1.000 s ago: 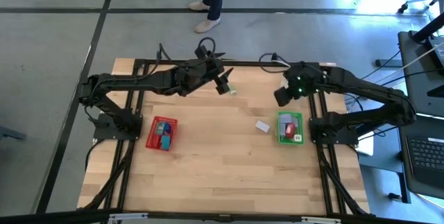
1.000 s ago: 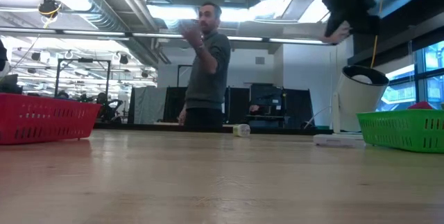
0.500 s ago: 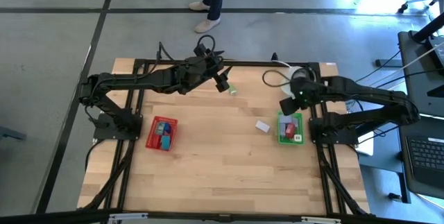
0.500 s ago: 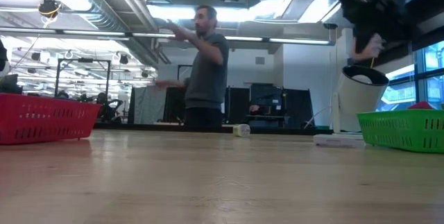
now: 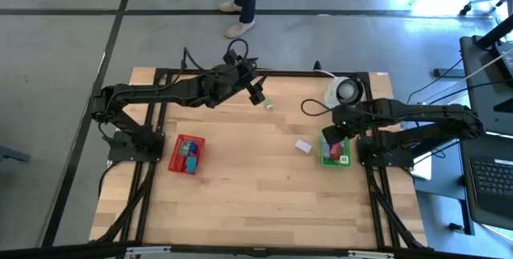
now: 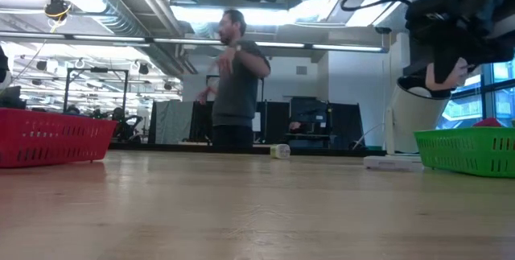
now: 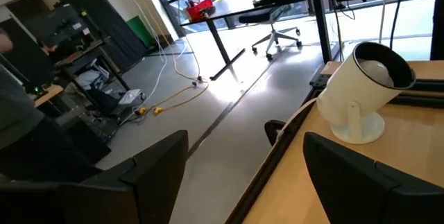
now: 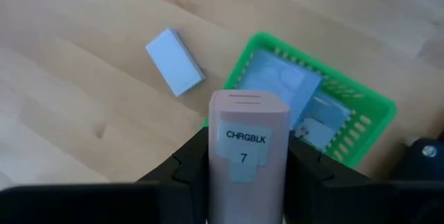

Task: Pick & Place Office items
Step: Put the pink charger adapter into the green basket

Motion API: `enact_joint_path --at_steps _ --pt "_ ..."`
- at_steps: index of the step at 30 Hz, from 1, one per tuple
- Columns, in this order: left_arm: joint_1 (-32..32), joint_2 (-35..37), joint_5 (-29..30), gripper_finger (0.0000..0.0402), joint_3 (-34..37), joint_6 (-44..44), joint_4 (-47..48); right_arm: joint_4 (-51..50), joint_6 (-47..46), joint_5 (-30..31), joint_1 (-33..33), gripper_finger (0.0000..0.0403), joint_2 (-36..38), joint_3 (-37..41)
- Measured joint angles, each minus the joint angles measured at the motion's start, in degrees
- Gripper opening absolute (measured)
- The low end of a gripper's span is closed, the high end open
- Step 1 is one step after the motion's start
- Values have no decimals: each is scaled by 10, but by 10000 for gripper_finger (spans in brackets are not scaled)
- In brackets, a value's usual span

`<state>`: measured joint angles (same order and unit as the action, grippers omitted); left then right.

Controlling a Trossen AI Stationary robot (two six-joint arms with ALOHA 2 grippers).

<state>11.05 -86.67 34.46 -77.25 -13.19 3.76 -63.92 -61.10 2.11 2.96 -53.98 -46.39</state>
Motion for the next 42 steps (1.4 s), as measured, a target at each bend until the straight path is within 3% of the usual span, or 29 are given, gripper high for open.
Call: enact_joint_path --at_steps 15,42 --pt "0 0 0 280 0 20 30 0 -88 -16 -60 121 0 40" --pt "0 0 0 283 0 36 69 -35 -162 15 -81 121 -48 39"
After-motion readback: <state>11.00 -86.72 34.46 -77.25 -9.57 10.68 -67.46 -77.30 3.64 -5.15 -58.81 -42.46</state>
